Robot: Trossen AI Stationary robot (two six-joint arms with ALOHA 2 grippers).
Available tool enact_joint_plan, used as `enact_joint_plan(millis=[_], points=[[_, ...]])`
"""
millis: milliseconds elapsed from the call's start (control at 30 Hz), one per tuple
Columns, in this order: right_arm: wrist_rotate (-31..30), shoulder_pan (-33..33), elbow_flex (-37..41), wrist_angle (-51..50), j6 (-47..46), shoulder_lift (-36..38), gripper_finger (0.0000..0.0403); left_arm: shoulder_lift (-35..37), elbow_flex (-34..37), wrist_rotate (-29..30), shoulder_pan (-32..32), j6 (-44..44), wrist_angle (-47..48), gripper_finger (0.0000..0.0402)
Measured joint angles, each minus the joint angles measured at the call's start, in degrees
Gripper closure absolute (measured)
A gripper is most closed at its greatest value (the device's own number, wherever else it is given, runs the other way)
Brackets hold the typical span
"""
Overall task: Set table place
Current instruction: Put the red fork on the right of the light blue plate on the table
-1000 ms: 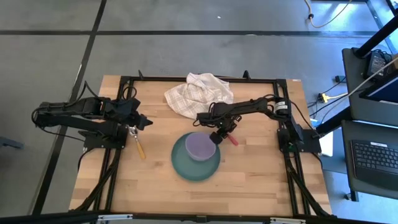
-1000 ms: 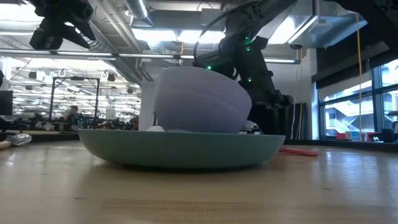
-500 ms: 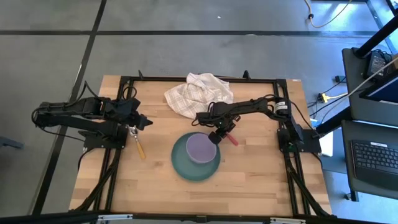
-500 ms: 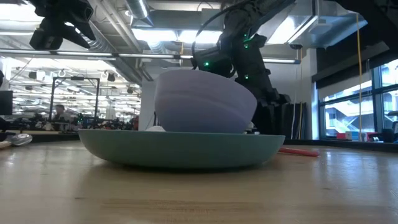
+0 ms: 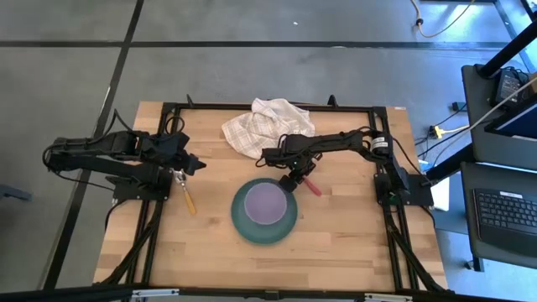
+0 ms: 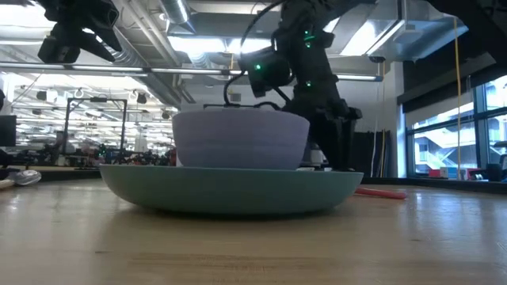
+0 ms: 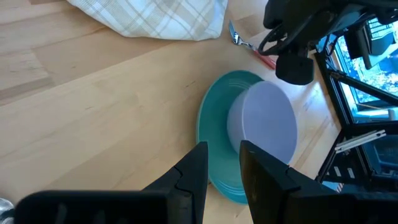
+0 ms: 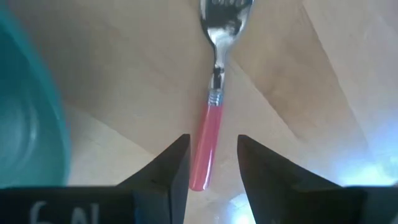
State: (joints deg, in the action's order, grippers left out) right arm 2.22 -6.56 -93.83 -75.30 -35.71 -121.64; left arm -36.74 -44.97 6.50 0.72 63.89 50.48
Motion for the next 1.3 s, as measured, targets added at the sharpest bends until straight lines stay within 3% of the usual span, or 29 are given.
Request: enact_joint_plan(millis=[300,467,667,867,1300], points=[[0.7,-1.5,2.9,1.4,-4.7,0.0,0.0269,0.0,0.0,0.0,0.0,0.0,0.0,0.0315],[4.0,-1.9,5.0,3.9,-6.3,0.0,0.0269,0.0,0.0,0.0,0.0,0.0,0.0,0.0315],[3.9,-1.3,5.1,7.9,-6.9,0.0,0.0269,0.0,0.0,0.0,0.0,-0.9,0.0,0.0315],[0.8,-1.3,5.1,7.7,-7.4,0.0,0.0269,0.0,0.0,0.0,0.0,-1.1,0.0,0.0315],[1.3,-0.7,7.5,6.5,-6.0,0.0,0.0269,0.0,0.0,0.0,0.0,-1.1,0.0,0.0315]])
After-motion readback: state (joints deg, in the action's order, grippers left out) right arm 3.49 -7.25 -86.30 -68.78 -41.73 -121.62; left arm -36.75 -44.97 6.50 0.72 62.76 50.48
